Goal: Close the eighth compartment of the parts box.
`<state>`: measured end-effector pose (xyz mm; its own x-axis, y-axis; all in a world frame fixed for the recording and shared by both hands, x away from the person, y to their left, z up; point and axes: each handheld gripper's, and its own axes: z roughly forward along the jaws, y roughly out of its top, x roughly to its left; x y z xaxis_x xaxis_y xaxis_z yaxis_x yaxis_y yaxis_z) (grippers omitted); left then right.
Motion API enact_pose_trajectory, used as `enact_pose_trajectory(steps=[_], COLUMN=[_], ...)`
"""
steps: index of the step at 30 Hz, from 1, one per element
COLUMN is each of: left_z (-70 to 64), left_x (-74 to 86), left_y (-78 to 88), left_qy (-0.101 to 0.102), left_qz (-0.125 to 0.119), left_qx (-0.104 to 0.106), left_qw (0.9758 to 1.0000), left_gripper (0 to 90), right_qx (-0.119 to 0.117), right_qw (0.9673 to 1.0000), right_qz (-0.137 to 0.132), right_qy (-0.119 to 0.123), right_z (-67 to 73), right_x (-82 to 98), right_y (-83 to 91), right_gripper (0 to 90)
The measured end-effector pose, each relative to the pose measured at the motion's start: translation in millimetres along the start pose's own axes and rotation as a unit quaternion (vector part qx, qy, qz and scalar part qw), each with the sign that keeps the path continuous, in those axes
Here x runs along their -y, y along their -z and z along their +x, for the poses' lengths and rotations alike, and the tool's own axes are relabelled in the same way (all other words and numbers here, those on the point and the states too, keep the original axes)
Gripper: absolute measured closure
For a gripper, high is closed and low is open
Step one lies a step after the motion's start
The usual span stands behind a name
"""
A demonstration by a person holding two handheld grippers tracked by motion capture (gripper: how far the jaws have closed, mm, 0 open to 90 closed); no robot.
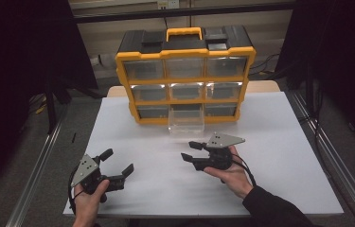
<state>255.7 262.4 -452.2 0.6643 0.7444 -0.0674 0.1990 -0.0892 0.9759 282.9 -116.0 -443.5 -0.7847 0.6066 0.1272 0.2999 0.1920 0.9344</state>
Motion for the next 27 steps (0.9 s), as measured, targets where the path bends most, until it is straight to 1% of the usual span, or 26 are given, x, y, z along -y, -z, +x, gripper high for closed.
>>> enact_pose_trajectory(steps=[2,3,4,5,6,7,8,9,12,13,14,15,17,19,20,21,23,24,26,27], left_z=[-0.3,-0.7,-0.4,0.2,-0.2,-0.2,-0.4,-0.7,-0.9,0.2,-1.1,-1.4,-0.5,-1.4,-0.9,-0.8,-0.8,-1.2,-1.1,-1.1], left_x=[0.0,0.0,-0.1,-0.2,0.0,0.1,0.1,0.0,0.1,-0.1,0.1,0.1,0.0,0.4,0.4,0.3,0.2,0.3,0.1,0.1], left_y=[0.3,0.0,0.1,0.3,0.2,0.1,0.1,0.0,-0.1,0.8,-0.4,-0.1,0.3,-0.9,-0.6,-0.8,-0.4,-0.7,-0.4,-0.2], left_qy=[0.002,0.005,0.004,-0.002,0.001,0.001,0.003,0.004,0.004,-0.004,0.006,0.004,0.001,0.009,0.006,0.005,0.005,0.007,0.005,0.005], left_qz=[0.0,-0.004,-0.003,-0.001,0.001,0.0,-0.001,-0.003,-0.002,0.003,-0.004,-0.002,0.0,-0.003,-0.001,-0.002,-0.001,-0.003,-0.003,-0.002], left_qx=[-0.001,-0.001,-0.001,-0.001,-0.001,-0.001,-0.002,-0.002,-0.002,-0.001,-0.002,0.002,-0.001,-0.002,-0.002,-0.002,0.0,-0.001,-0.003,-0.003], left_qw=[1.0,1.0,1.0,1.0,1.0,1.0,1.0,1.0,1.0,1.0,1.0,1.0,1.0,1.0,1.0,1.0,1.0,1.0,1.0,1.0], left_gripper=[2.4,2.4,2.4,2.4,2.4,2.4,2.4,2.4,2.4,2.4,2.4,2.4,2.4,2.4,2.4,2.4,2.4,2.4,2.5,2.5], right_qx=[0.001,-0.003,-0.003,-0.006,-0.008,-0.008,-0.007,-0.009,-0.012,-0.014,-0.014,-0.015,-0.015,-0.018,-0.018,-0.017,-0.018,-0.018,-0.016,-0.015], right_qw=[1.0,1.0,1.0,0.9999,0.9999,0.9999,0.9999,0.9999,0.9998,0.9997,0.9997,0.9996,0.9996,0.9995,0.9995,0.9996,0.9996,0.9996,0.9996,0.9996], right_qz=[0.003,0.007,0.009,0.01,0.012,0.012,0.012,0.013,0.016,0.019,0.02,0.022,0.022,0.024,0.024,0.021,0.02,0.02,0.022,0.022], right_qy=[-0.001,-0.002,-0.002,-0.002,-0.001,-0.001,0.001,0.0,0.0,0.001,0.001,0.0,-0.001,-0.002,-0.002,-0.002,-0.001,-0.001,0.002,0.0], right_z=[-0.5,-0.8,-0.9,-1.0,-1.4,-1.4,-2.1,-2.3,-3.2,-4.5,-5.1,-5.8,-7.7,-9.3,-9.3,-9.8,-10.0,-10.0,-10.2,-10.0], right_x=[0.3,0.5,0.8,1.2,1.4,1.4,1.4,1.5,1.6,2.1,2.3,2.3,2.4,2.0,2.0,1.5,0.7,0.7,0.0,-0.1], right_y=[-0.5,-0.9,-1.4,-2.0,-2.4,-2.4,-2.9,-3.0,-3.9,-4.7,-5.1,-5.1,-5.3,-5.0,-5.0,-4.2,-4.0,-4.0,-4.9,-5.3], right_gripper=[50.7,50.9,52.0,53.4,57.3,57.3,61.2,63.0,64.5,67.8,69.4,71.6,74.9,78.6,78.6,81.9,84.7,84.7,89.4,90.0])
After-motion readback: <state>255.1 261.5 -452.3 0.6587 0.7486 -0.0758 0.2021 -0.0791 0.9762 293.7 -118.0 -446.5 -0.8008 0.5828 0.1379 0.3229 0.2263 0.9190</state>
